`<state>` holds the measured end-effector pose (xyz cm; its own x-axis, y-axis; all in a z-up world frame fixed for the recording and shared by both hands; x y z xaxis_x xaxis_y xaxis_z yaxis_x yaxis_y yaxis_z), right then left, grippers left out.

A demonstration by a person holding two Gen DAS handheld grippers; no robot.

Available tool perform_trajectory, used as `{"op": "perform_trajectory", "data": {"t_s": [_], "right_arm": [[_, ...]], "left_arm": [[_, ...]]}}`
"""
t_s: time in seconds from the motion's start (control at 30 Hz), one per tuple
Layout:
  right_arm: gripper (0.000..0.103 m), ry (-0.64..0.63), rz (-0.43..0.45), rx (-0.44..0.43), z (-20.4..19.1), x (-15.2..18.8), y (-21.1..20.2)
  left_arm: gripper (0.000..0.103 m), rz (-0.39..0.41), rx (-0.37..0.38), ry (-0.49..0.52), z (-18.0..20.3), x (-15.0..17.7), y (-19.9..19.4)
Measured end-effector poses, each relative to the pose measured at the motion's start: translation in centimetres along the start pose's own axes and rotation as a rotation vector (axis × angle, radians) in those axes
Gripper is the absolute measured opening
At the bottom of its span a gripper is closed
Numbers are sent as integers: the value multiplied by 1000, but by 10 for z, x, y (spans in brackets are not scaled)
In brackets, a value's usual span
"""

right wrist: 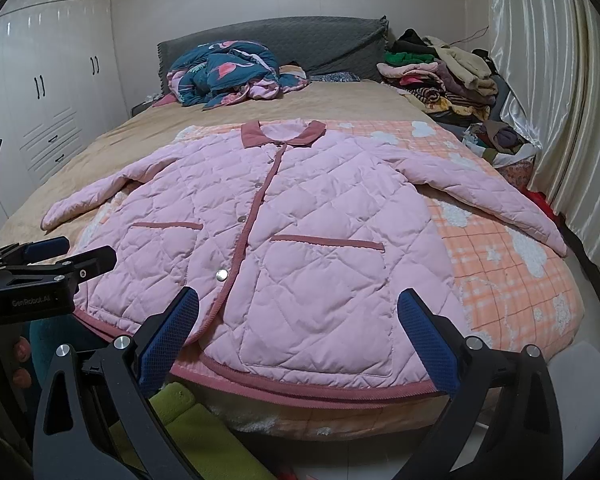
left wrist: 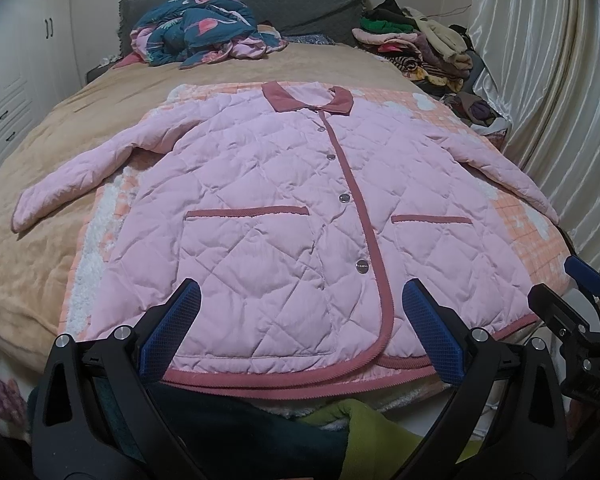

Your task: Fold large clothes

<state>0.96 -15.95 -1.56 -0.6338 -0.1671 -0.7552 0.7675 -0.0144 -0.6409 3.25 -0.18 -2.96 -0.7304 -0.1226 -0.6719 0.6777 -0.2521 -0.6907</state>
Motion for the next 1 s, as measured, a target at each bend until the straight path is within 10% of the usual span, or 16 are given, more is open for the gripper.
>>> {"op": "perform_trajectory", "data": {"t_s": [1.0], "right_arm": [[99,51,3,-5,13,-45,43]], "left_arm": [[95,-24,0,-17,-10,-44,33]]}}
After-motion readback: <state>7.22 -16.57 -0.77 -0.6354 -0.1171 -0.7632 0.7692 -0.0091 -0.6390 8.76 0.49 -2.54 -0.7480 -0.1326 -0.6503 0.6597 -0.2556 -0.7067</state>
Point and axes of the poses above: each gripper's, at about its wrist camera, not at the fingertips, and y roughly the way its jaws point, z to its right, x to its underside, the point moved 5 cm from there along y, roughly the way its jaws point, and after that the axes turned 15 degrees about x, right-handed, at the moved point
